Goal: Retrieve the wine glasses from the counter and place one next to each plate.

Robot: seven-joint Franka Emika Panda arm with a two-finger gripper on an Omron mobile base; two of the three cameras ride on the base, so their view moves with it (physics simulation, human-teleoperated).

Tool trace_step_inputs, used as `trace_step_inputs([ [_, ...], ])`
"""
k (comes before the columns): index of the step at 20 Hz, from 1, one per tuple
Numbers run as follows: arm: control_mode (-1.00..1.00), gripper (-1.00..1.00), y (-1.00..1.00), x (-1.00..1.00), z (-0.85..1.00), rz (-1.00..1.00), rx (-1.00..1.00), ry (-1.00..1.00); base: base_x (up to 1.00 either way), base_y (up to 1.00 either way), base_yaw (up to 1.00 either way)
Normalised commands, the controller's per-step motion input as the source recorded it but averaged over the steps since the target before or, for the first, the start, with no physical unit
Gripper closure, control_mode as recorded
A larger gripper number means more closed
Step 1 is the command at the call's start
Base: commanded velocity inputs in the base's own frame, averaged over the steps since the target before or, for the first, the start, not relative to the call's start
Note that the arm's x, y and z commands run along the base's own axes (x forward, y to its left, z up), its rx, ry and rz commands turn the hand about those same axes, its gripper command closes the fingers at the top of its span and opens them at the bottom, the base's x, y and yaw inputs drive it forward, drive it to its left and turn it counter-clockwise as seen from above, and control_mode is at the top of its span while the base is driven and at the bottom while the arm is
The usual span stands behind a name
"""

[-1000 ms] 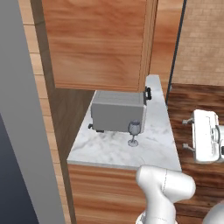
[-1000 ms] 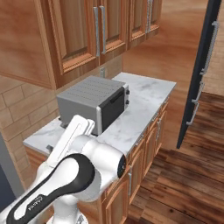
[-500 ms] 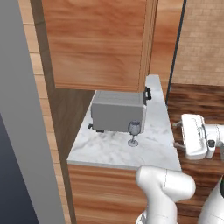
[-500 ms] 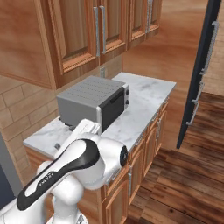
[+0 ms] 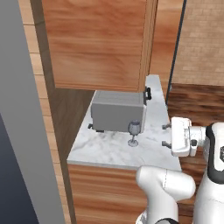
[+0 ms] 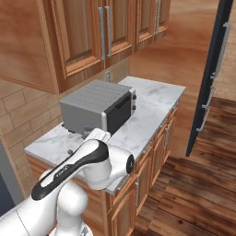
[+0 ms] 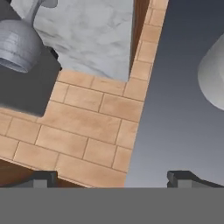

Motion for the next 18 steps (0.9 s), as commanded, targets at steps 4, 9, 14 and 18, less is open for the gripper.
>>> trace_step_inputs([
  [4, -1.00, -1.00, 0.00, 0.58, -0.40, 0.00, 0.10, 0.00, 0.00, 0.00, 0.00],
  [9, -1.00, -1.00, 0.00, 0.50, -0.40, 0.00, 0.07, 0.01, 0.00, 0.00, 0.00],
  [14, -1.00, -1.00, 0.00, 0.41, -0.34, 0.00, 0.04, 0.04, 0.00, 0.00, 0.00],
  [18, -1.00, -1.00, 0.00, 0.41, -0.26, 0.00, 0.01, 0.02, 0.00, 0.00, 0.00],
])
